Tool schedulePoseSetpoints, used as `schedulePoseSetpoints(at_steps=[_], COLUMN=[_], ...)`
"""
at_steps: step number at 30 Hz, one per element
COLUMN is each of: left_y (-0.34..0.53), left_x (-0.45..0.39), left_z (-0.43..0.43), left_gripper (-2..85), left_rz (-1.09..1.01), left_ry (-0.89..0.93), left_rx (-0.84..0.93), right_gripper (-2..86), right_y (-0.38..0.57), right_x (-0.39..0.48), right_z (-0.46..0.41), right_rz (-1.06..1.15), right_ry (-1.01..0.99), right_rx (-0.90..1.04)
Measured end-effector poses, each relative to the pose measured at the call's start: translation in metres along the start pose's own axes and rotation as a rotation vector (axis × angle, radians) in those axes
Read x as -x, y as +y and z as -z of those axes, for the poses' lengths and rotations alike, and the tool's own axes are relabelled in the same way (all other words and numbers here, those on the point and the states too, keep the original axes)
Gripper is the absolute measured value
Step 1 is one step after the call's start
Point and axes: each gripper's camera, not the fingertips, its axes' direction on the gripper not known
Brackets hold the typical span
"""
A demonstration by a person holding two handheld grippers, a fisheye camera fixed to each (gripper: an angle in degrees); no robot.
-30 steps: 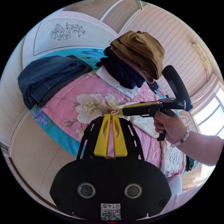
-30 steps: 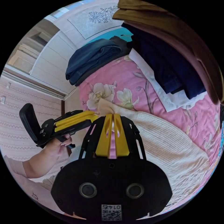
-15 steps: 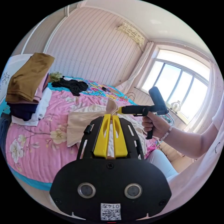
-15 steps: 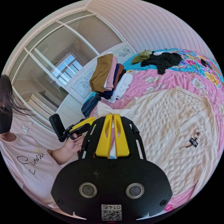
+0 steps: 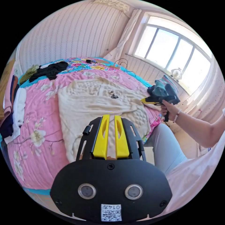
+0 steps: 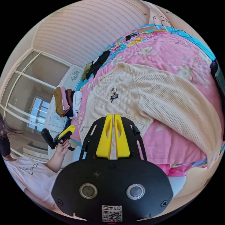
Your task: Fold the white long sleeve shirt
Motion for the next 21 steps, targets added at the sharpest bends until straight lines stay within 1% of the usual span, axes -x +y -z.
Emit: schedulePoseSetpoints(at_steps=[3, 5, 8, 11, 12, 13, 14, 15, 18, 20, 21], left_y=[-0.001, -0.007, -0.02, -0.026, -0.026, -0.027, -0.031, -0.037, -0.051, -0.059, -0.065], left_x=[0.015, 0.017, 0.007, -0.004, -0.014, -0.021, -0.034, -0.042, -0.056, -0.063, -0.07], left_z=[-0.018, -0.029, -0.056, -0.106, -0.123, -0.127, -0.135, -0.139, -0.135, -0.127, -0.122], left_gripper=[4.4, 4.4, 3.9, 0.9, -0.1, -0.4, -0.7, -0.8, -0.9, -1.0, -0.9], left_rz=[0.08, 0.105, 0.09, 0.082, 0.038, 0.0, -0.059, -0.063, -0.027, 0.006, 0.005], left_ry=[-0.124, -0.144, -0.19, -0.208, -0.24, -0.267, -0.311, -0.334, -0.335, -0.317, -0.296], left_rx=[0.057, 0.074, 0.098, 0.253, 0.28, 0.268, 0.277, 0.292, 0.256, 0.209, 0.174], right_gripper=[2.4, 4.1, 5.1, 4.1, 3.7, 2.9, 2.8, 2.7, 3.3, 3.6, 3.7], right_y=[0.014, 0.016, 0.016, 0.017, 0.017, 0.018, 0.021, 0.022, 0.038, 0.059, 0.065], right_x=[-0.025, -0.032, -0.034, -0.04, -0.043, -0.049, -0.05, -0.05, -0.047, -0.058, -0.063], right_z=[0.031, 0.053, 0.075, 0.082, 0.082, 0.084, 0.093, 0.101, 0.145, 0.19, 0.201], right_rz=[-0.06, -0.058, -0.043, -0.021, -0.024, -0.033, -0.036, -0.032, -0.009, -0.04, -0.057], right_ry=[-0.033, -0.041, 0.049, 0.161, 0.187, 0.212, 0.203, 0.202, 0.227, 0.243, 0.249], right_rx=[-0.062, -0.091, -0.087, -0.02, 0.005, 0.04, 0.032, 0.02, -0.076, -0.215, -0.254])
